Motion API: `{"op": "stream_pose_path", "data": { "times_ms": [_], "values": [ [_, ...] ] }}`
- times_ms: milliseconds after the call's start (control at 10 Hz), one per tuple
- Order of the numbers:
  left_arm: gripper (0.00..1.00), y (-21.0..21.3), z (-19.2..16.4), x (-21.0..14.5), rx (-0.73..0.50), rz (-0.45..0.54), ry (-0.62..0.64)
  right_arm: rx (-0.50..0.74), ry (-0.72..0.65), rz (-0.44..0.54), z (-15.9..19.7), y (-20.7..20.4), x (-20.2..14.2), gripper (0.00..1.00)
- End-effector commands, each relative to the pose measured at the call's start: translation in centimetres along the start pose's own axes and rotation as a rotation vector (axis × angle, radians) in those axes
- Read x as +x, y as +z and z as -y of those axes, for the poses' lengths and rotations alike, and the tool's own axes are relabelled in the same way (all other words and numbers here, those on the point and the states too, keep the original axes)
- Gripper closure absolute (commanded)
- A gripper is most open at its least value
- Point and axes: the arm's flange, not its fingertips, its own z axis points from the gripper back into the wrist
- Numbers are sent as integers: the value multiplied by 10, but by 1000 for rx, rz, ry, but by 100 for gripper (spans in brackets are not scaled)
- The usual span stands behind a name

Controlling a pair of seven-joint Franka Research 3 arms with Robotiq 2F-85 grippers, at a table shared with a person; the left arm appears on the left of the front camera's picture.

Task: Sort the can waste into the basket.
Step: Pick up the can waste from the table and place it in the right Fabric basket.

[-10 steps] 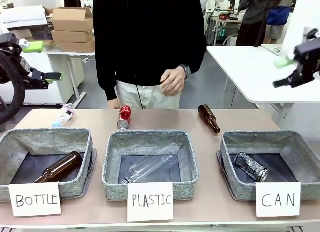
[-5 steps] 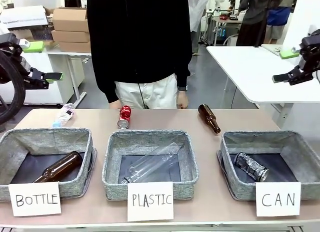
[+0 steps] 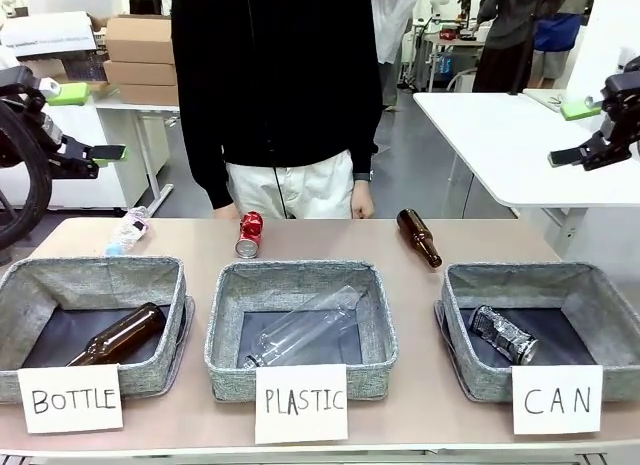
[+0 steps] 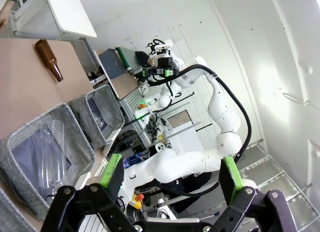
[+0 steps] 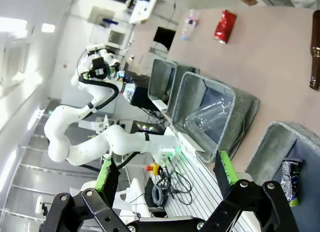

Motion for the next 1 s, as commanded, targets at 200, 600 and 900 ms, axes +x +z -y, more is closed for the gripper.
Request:
{"op": "stream_pose_path", "data": {
  "times_ms": [200, 600, 900],
  "values": [
    [0, -2, 1, -1, -24, 14, -21, -15, 1, 3, -1, 0, 0, 0],
    [0, -13, 3, 19, 126, -51, 9, -15, 1, 3, -1, 0, 0, 0],
    [0, -79, -55, 126, 687, -120, 213, -15, 1, 3, -1, 0, 0, 0]
  ]
}}
